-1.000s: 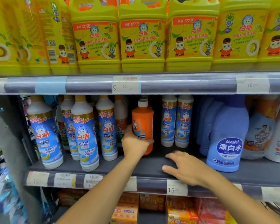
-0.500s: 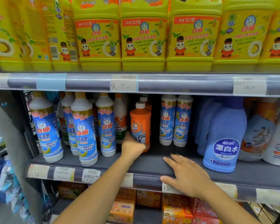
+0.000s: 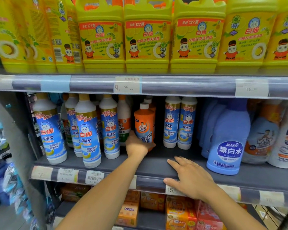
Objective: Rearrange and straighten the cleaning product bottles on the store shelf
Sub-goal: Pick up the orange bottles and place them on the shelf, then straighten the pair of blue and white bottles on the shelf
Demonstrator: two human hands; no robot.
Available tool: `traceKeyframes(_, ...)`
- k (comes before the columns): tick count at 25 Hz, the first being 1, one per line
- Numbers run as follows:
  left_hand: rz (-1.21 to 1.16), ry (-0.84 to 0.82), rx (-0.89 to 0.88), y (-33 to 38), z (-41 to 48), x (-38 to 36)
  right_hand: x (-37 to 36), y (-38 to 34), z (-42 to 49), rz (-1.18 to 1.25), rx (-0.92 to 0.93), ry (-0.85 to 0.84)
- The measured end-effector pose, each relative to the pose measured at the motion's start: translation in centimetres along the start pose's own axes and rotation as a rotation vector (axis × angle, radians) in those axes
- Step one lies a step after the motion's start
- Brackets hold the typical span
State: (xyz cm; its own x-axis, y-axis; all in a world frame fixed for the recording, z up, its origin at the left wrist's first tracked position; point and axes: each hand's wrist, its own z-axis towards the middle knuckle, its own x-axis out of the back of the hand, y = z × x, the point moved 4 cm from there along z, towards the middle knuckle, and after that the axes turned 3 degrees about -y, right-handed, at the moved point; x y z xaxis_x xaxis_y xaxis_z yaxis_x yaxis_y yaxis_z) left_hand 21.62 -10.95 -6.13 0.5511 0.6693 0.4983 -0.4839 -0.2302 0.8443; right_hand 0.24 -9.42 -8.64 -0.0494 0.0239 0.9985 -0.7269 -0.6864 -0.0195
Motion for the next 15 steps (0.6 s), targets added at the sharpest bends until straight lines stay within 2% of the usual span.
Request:
traceKeyframes(2, 0.018, -0.023, 0.027, 0.1, -0.1, 0.0, 0.0, 0.0, 0.0, 0.0, -0.002, -0.003)
traceKeyframes(5, 0.059, -0.172, 0.056, -0.1, -0.9, 0.6, 0.1, -0.1, 0.1, 0.015, -0.003, -0.011)
traceKeyframes(8, -0.005, -0.262, 0.019, -1.0, -3.1, 3.0, 0.5, -0.2, 0.0, 0.065, -0.002, -0.014)
traceKeyframes(10, -0.028, -0.284, -0.039, -1.6, -5.2, 5.3, 1.5, -0.7, 0.0, 0.181, -0.015, 0.065)
traceKeyframes(12, -0.055, -0.239, -0.104, -2.4, -6.8, 8.3, 2.9, -2.7, 0.7, 0.412, -0.014, 0.189)
traceKeyframes(15, -0.102, -0.056, -0.172, -3.2, -8.2, 12.8, 4.4, -7.0, 2.5, 0.644, 0.046, 0.329)
